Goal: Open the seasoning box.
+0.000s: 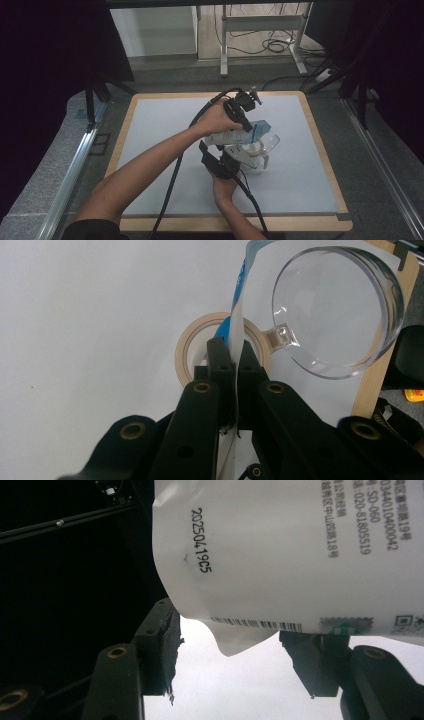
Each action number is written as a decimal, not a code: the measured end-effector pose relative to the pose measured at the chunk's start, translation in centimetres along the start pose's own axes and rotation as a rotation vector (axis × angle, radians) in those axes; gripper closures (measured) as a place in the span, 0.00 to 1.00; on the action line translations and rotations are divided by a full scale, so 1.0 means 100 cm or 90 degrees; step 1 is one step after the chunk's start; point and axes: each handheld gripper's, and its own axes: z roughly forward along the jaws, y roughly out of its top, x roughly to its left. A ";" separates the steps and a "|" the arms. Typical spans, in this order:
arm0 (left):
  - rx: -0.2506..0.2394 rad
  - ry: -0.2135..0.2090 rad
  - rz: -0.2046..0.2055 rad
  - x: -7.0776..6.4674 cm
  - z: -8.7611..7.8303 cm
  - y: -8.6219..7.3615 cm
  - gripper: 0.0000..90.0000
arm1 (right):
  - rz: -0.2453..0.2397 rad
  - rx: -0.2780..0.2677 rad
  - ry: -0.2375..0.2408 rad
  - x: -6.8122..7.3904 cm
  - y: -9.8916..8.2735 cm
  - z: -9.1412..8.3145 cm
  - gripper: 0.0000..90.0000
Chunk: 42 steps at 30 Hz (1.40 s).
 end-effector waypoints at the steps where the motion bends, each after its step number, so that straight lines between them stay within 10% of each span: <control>1: 0.000 0.000 0.000 0.000 0.000 0.000 1.00 | 0.000 0.000 0.000 0.000 0.000 0.000 0.47; 42: 0.013 0.006 0.010 -0.002 0.001 0.004 1.00 | 0.004 -0.009 -0.002 0.000 0.002 0.002 0.48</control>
